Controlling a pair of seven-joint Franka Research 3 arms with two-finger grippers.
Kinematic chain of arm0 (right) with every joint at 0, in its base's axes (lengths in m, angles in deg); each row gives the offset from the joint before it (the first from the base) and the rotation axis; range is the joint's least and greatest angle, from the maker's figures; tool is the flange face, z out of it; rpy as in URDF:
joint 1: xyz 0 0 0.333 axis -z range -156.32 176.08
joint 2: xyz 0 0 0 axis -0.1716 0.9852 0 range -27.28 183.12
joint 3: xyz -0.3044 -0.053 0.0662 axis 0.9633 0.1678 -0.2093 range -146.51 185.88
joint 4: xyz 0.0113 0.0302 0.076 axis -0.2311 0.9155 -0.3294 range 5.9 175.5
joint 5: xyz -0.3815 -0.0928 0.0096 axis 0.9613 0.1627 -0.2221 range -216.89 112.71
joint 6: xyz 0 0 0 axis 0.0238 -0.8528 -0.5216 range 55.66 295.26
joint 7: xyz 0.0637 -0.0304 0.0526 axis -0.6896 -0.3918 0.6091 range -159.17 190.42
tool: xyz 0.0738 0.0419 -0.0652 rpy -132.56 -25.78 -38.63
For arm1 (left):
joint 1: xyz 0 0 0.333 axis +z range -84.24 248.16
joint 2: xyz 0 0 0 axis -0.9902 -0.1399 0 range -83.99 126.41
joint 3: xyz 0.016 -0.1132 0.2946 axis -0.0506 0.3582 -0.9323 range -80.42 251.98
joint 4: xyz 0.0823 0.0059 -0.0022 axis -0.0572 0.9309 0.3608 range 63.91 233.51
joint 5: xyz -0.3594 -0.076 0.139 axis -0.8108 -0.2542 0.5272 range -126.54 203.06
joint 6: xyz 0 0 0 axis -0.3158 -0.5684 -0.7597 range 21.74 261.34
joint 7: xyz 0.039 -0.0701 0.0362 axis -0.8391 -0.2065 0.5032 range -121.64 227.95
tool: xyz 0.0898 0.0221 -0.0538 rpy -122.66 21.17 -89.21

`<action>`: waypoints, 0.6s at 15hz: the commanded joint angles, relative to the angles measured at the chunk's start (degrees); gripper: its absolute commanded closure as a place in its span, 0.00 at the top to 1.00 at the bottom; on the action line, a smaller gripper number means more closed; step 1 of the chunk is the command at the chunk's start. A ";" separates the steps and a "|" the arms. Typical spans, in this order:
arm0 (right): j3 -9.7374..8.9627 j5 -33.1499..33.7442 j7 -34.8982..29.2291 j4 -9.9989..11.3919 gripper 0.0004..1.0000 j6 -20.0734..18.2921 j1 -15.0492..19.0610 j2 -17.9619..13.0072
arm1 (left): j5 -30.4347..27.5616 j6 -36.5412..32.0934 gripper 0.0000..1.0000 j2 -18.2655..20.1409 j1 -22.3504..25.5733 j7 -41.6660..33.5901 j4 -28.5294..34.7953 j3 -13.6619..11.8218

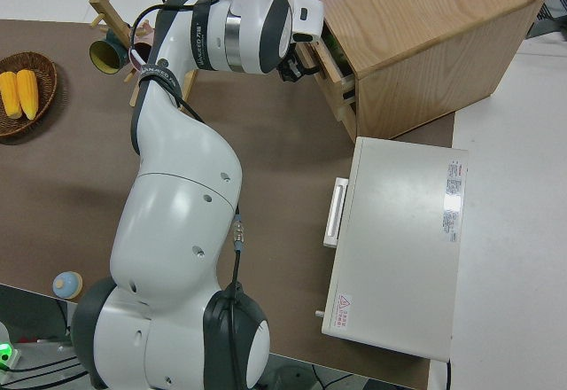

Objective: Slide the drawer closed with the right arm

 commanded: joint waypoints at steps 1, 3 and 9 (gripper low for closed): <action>-1.02 -0.31 4.49 -1.36 0.00 1.04 2.32 1.00 | 0.98 -1.13 0.99 -0.65 0.31 -0.56 -1.49 0.39; -1.02 -0.40 5.90 -1.36 0.00 1.13 3.03 1.27 | 0.98 -1.13 0.99 -0.65 0.31 -0.56 -1.49 0.39; -1.02 -0.49 6.87 -1.89 0.00 1.13 3.38 1.53 | 0.98 -1.13 0.99 -0.65 0.31 -0.56 -1.40 0.39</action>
